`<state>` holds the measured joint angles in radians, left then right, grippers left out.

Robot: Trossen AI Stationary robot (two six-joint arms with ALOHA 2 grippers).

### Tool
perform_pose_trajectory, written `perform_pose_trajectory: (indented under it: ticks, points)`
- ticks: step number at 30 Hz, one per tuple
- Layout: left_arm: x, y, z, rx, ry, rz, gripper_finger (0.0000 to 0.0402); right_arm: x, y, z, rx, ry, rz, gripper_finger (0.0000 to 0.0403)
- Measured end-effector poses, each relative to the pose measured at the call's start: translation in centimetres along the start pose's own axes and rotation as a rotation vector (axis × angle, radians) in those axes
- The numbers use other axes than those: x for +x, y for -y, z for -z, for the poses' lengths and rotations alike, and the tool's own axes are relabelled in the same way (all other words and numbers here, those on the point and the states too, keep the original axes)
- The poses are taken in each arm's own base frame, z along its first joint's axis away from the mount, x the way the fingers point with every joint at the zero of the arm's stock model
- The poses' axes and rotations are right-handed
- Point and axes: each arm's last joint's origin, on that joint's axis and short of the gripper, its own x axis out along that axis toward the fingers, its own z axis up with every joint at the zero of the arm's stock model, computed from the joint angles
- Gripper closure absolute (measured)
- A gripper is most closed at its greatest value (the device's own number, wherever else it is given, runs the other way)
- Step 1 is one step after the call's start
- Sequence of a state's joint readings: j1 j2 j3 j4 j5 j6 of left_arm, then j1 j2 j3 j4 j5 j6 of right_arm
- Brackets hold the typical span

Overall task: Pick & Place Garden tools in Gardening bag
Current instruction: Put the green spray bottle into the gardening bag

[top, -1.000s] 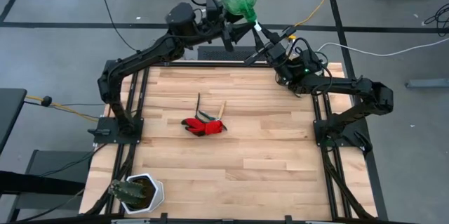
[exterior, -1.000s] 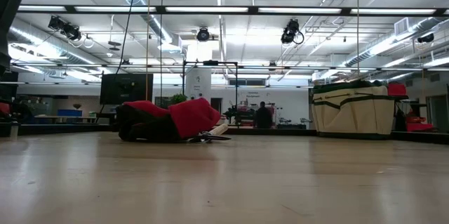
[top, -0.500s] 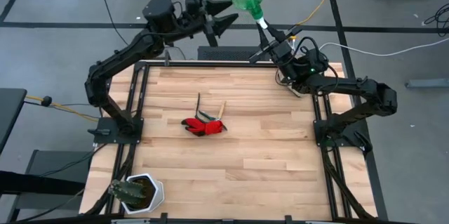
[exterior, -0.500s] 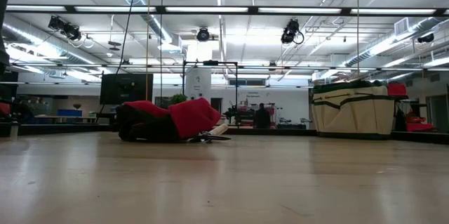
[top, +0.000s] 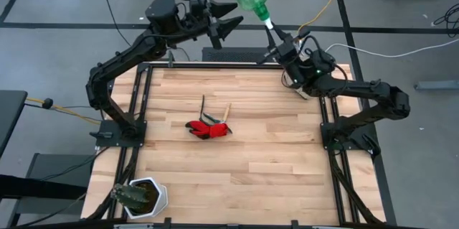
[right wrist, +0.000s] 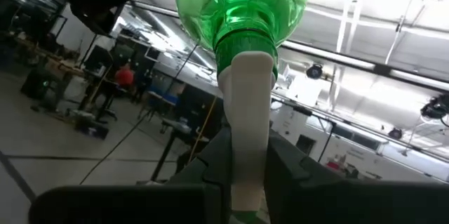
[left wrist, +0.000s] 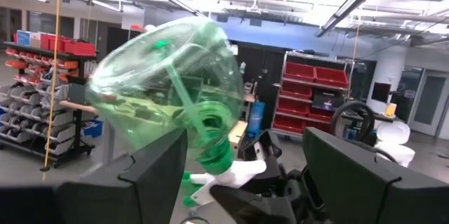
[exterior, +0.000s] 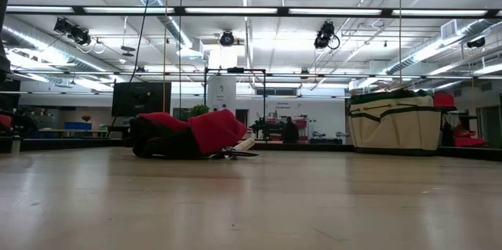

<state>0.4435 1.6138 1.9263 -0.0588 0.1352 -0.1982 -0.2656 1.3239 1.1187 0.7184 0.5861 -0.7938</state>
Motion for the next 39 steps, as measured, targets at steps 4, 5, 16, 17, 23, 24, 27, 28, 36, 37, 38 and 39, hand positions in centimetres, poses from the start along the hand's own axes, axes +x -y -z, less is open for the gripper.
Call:
perform_pose_trajectory:
  ticks: [4, 5, 16, 17, 23, 24, 27, 28, 36, 37, 38, 39]
  points:
    - [0.0, 0.0, 0.0, 0.000, 0.000, 0.000, 0.0110, -0.6, 1.0, -0.5, 0.014, -0.024, -0.025, 0.0350]
    - [0.0, 0.0, 0.0, 0.000, 0.000, 0.000, 0.0110, -0.8, 1.3, -0.5, 0.022, -0.033, -0.037, 0.0350]
    - [0.0, 0.0, 0.0, 0.000, 0.001, 0.000, 0.0110, -2.2, 3.9, -0.7, 0.083, -0.102, -0.119, 0.0350]
    - [0.0, 0.0, 0.0, 0.000, 0.001, 0.000, 0.0110, -2.2, 4.1, -0.6, 0.093, -0.112, -0.124, 0.0350]
    - [0.0, 0.0, 0.0, 0.000, 0.001, 0.000, 0.0110, -2.8, 5.3, 0.2, 0.150, -0.175, -0.203, 0.0350]
    - [0.0, 0.0, 0.0, 0.000, 0.001, 0.000, 0.0110, -2.9, 5.5, 0.4, 0.157, -0.192, -0.213, 0.0350]
    - [0.0, 0.0, 0.0, 0.000, 0.001, 0.000, 0.0110, -3.3, 5.9, 0.9, 0.168, -0.255, -0.231, 0.0350]
    - [0.0, 0.0, 0.0, 0.000, 0.001, 0.000, 0.0110, -3.5, 6.0, 1.1, 0.172, -0.275, -0.235, 0.0350]
    - [0.0, 0.0, 0.0, 0.000, 0.000, 0.000, 0.0110, -4.9, 7.0, 2.2, 0.210, -0.439, -0.261, 0.0350]
    - [0.0, 0.0, 0.0, 0.000, 0.000, 0.000, 0.0110, -5.1, 7.2, 2.3, 0.221, -0.457, -0.260, 0.0350]
    - [0.0, 0.0, 0.0, 0.000, 0.000, 0.000, 0.0110, -5.3, 7.3, 2.4, 0.231, -0.474, -0.258, 0.0350]
    - [0.0, 0.0, 0.0, 0.000, 0.000, 0.000, 0.0110, -5.5, 7.4, 2.5, 0.239, -0.494, -0.259, 0.0350]
